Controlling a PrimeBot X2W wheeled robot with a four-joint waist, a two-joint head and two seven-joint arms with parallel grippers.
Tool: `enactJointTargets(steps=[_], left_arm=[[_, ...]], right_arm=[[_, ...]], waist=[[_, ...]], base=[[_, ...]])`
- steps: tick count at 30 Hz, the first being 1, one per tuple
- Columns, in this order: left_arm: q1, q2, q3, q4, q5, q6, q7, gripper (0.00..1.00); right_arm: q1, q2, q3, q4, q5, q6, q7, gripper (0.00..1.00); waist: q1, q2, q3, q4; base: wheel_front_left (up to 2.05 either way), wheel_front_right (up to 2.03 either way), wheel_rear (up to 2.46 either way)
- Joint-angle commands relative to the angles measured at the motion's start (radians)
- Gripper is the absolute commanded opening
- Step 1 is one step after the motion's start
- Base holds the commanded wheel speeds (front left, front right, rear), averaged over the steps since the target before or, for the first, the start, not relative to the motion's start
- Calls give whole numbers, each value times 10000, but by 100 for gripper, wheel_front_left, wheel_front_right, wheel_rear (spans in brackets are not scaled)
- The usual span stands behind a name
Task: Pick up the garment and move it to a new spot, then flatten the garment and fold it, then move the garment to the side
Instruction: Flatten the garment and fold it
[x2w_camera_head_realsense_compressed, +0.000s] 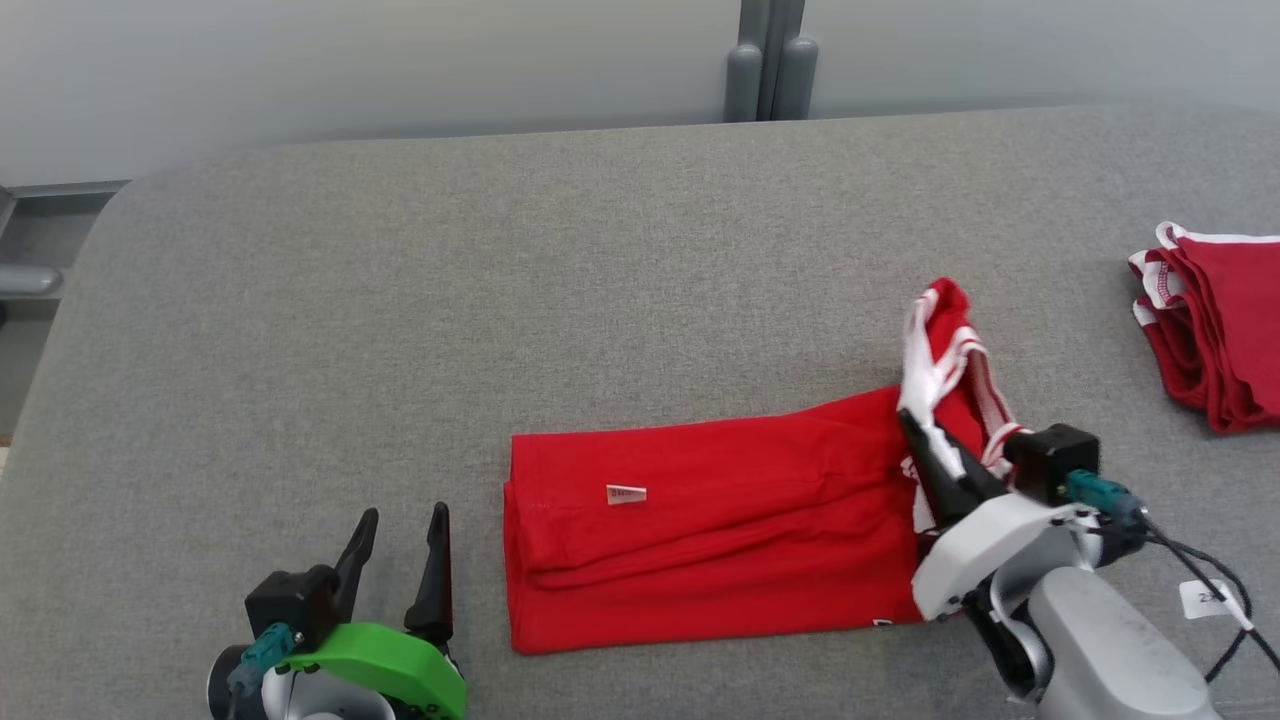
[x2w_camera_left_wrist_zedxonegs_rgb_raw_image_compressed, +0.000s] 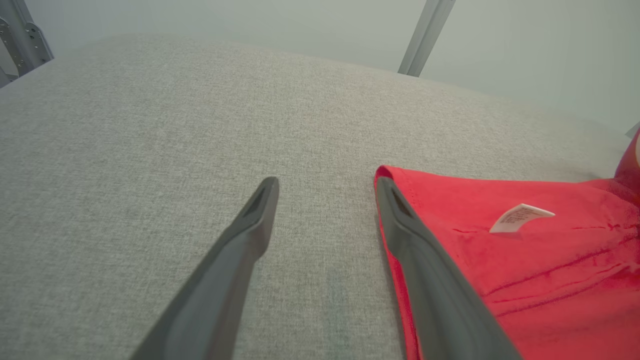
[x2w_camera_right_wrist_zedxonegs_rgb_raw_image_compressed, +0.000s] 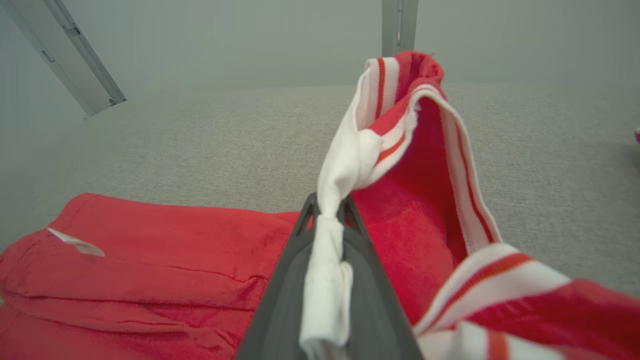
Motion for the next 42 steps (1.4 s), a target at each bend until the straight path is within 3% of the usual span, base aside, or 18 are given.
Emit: enactJointTargets(steps=[1, 8, 20, 21, 22, 28, 32, 36, 42], left_arm=[[119, 29, -29, 12, -93, -23, 7, 100], [203, 28, -554, 114, -387, -23, 8, 100], [378, 28, -790, 338, -499, -22, 8, 100], [403, 28, -742, 368, -497, -22, 8, 100], [427, 28, -708, 371, -489, -22, 8, 100], [486, 21, -348, 273, -430, -16, 8, 100], [477, 25, -211, 161, -448, -17, 9, 100], [420, 26, -216, 77, -420, -18, 8, 100], [428, 29, -237, 64, -490, -19, 8, 100]], right_arm=[[105, 34, 278, -141, 116, -5, 5, 0], [-523, 617, 3037, -857, 860, -5, 412, 0], [-1650, 1515, 4775, 1247, 1262, -5, 297, 0], [-1721, 1554, 4862, 1390, 1318, -5, 262, 34], [-1740, 1610, 4931, 1505, 1483, -5, 234, 98], [-2008, 1591, 4771, 650, 2042, -5, -13, 100], [-1391, 1056, 3084, -1150, 1712, -6, -2, 100], [-489, 702, 1543, -2011, 1167, -3, -3, 100], [547, 285, 1392, -2212, 808, -5, -4, 100]], waist=[[0, 0, -85, 18], [0, 0, -217, 818], [0, 0, -149, 2630], [0, 0, -147, 2690], [0, 0, -147, 2721], [0, 0, -152, 2438], [0, 0, -181, 1979], [0, 0, -252, 1605], [0, 0, -316, 1322]], base=[[0, 0, 0], [0, 0, 0], [0, 0, 0], [0, 0, 0], [0, 0, 0], [0, 0, 0], [0, 0, 0], [0, 0, 0], [0, 0, 0]])
